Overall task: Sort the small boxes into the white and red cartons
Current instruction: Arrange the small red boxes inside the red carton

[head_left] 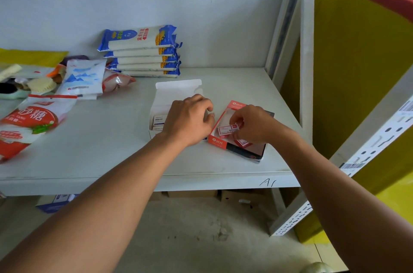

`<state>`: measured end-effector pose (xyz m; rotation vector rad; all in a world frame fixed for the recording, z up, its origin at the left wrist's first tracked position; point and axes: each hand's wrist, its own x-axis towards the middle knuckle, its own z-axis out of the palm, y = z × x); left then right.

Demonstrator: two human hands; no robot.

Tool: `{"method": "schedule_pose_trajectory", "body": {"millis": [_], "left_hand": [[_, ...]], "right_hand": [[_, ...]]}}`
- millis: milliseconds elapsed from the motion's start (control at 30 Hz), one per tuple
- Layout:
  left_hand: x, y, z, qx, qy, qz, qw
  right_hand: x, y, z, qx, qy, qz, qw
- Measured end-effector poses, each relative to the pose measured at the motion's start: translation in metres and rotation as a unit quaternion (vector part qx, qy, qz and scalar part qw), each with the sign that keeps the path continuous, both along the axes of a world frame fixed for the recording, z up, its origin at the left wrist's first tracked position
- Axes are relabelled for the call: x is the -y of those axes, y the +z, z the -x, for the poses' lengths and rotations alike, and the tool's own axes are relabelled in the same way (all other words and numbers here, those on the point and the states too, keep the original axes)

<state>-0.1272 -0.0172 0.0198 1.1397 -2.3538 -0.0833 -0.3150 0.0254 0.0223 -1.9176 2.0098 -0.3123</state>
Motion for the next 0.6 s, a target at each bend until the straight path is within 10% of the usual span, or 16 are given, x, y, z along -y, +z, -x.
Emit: {"method": "schedule_pose_trajectory", "body": {"millis": [600], "left_hand": [[0.006, 0.012, 0.008, -0.011, -0.010, 0.011, 1.000]], "right_hand": [[-0.007, 0.028, -0.008, -0.010, 0.093, -0.005, 0.996]]}}
